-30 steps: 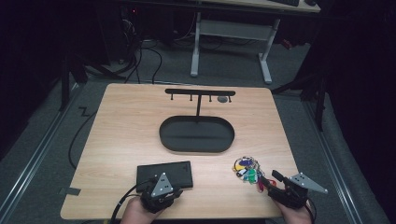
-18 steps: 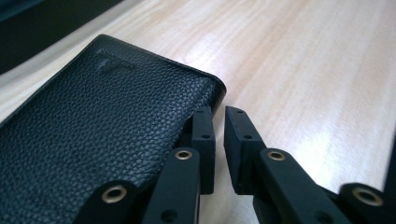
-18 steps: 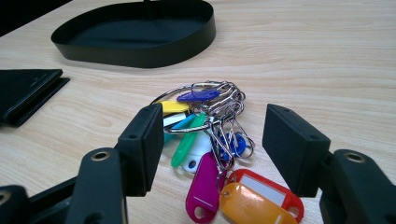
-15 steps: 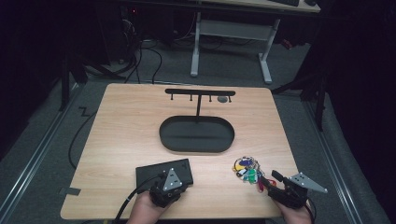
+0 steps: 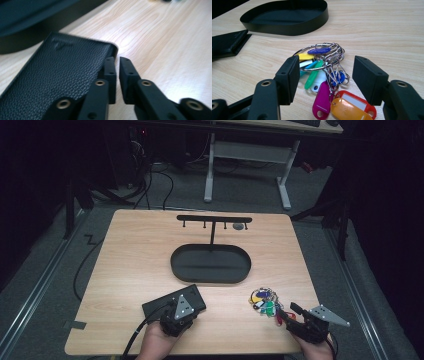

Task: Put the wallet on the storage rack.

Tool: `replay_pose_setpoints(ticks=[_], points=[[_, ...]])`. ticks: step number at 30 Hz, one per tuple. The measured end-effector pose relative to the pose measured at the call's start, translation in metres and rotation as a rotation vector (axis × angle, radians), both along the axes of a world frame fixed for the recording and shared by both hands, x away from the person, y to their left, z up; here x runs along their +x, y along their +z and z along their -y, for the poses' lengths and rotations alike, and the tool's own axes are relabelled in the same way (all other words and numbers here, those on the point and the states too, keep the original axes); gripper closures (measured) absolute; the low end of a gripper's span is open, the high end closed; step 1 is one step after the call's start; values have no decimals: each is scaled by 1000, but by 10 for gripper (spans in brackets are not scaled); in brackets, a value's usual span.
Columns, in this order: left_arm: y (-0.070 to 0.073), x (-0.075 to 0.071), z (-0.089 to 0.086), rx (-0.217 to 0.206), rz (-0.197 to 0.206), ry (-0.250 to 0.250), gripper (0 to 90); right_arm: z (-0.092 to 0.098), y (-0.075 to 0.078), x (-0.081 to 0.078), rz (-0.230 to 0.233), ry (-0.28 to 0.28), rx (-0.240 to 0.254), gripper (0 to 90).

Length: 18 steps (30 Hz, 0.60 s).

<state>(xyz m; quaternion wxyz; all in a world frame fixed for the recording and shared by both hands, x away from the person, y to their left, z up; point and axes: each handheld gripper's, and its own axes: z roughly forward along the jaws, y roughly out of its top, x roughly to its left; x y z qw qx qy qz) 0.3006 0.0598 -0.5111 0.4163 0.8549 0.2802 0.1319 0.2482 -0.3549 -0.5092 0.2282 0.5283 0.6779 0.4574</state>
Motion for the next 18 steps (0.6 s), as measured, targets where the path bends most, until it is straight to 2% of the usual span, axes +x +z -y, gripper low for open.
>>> replay_pose_setpoints(ticks=[3,4,5,6,8,9,10,12,13,15,18], points=[[6,-2,-10,-12,24,-6,774,0,0,0,3,0,1,395],[10,-3,-25,-21,45,-10,726,1,1,-1,2,-2,3,395],[10,-3,-25,-21,45,-10,706,1,1,-1,2,-2,3,395],[10,-3,-45,-22,60,4,695,1,1,-1,3,0,3,394],[10,-2,-62,-33,64,25,655,1,1,-1,2,2,3,394],[10,-2,-62,-33,64,25,629,1,1,-1,2,2,3,394],[11,-2,-72,-49,69,49,613,1,1,0,4,5,3,394],[14,0,-86,-82,51,67,608,0,1,0,1,6,5,395],[15,-2,-90,-92,57,76,593,0,1,0,2,9,3,395],[14,-7,-99,-71,75,87,565,-3,1,1,1,19,-1,398],[11,-11,-103,-58,73,77,543,-4,1,1,2,28,-9,399]])
